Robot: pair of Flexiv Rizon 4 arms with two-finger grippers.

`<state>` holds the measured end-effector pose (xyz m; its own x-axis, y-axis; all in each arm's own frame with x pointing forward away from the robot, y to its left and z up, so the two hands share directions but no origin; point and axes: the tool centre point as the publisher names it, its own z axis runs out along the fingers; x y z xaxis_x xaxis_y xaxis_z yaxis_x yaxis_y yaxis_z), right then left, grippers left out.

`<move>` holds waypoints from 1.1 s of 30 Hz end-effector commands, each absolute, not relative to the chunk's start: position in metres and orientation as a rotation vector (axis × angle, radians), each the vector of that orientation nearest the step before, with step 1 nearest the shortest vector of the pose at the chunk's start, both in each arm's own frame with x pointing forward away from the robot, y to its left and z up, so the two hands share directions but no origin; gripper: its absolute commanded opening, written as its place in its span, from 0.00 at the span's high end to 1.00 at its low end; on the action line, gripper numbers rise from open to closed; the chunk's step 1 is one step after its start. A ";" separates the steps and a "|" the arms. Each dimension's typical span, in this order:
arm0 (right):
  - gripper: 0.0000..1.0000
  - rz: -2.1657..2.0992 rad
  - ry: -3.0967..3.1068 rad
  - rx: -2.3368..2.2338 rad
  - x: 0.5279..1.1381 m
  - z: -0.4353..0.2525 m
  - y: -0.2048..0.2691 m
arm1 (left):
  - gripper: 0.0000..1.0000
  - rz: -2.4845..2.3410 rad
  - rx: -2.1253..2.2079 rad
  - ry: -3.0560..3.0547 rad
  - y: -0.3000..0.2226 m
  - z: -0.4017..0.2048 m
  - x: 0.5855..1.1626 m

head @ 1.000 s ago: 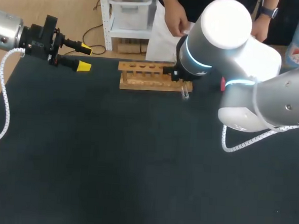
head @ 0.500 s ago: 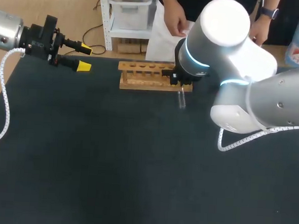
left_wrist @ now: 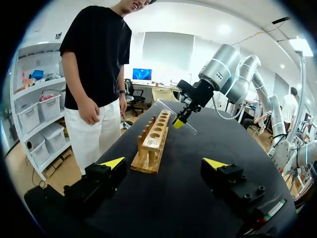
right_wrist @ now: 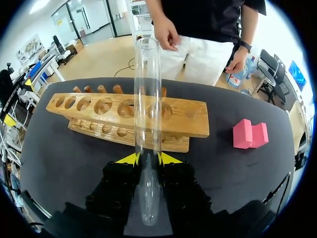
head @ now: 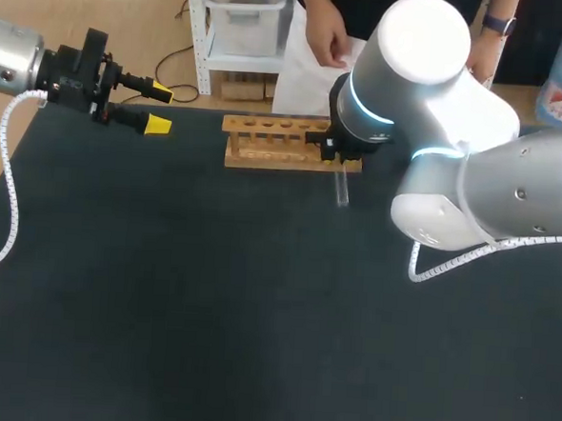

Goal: Grasp the test tube, adjust it, and insert it.

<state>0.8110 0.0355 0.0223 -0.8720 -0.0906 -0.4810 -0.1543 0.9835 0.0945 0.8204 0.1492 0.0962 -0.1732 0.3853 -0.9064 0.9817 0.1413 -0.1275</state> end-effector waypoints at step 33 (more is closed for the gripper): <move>1.00 0.053 2.519 -0.011 0.747 0.108 -0.010 | 0.00 -1.014 1.335 1.673 0.150 0.095 0.821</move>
<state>0.7578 -0.0062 0.1028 -0.8337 0.0005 -0.5523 -0.0237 0.9990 0.0366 0.8204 0.1492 0.0962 -0.1732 0.3853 -0.9064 0.9817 0.1413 -0.1276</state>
